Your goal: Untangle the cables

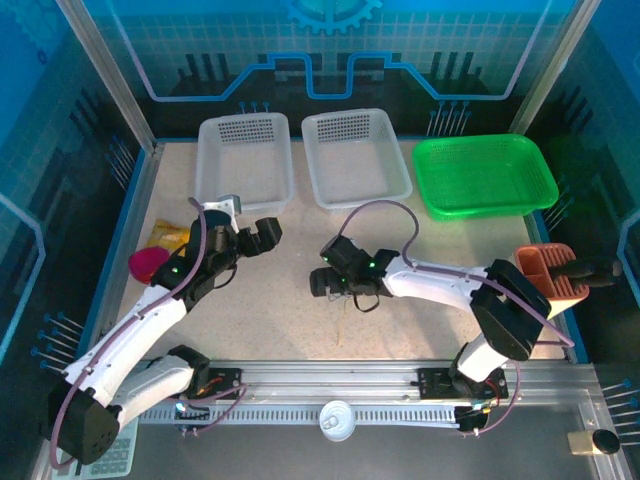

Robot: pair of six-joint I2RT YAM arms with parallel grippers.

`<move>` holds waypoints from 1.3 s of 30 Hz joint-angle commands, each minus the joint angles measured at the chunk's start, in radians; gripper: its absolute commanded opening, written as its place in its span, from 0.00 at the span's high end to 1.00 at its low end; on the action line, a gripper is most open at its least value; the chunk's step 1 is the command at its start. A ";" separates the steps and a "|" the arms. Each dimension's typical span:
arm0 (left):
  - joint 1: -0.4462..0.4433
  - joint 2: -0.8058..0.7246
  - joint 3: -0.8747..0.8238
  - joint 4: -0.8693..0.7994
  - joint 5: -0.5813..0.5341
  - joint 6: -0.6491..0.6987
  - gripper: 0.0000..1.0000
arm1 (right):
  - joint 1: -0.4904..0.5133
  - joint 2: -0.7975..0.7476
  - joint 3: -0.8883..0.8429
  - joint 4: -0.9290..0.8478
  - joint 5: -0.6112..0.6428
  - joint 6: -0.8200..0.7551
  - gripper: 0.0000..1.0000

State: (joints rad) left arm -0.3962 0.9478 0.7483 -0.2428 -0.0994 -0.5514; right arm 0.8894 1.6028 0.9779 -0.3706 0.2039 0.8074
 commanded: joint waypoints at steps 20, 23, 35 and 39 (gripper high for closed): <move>-0.010 0.011 0.039 0.003 0.025 -0.027 0.01 | -0.042 -0.196 0.055 -0.141 0.030 -0.129 0.11; -0.011 0.012 0.037 0.008 0.023 -0.036 0.01 | 0.004 -0.247 -0.006 -0.199 0.054 -0.081 0.21; -0.012 0.029 0.032 0.007 -0.001 -0.050 0.01 | 0.196 -0.135 -0.119 -0.209 0.072 0.072 0.54; -0.013 0.039 0.036 0.000 -0.001 -0.056 0.01 | 0.209 -0.086 -0.113 -0.186 0.074 0.072 0.60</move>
State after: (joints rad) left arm -0.4023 0.9821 0.7509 -0.2424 -0.0967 -0.5930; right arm 1.0859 1.4910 0.8635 -0.5591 0.2550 0.8490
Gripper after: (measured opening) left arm 0.992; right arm 0.417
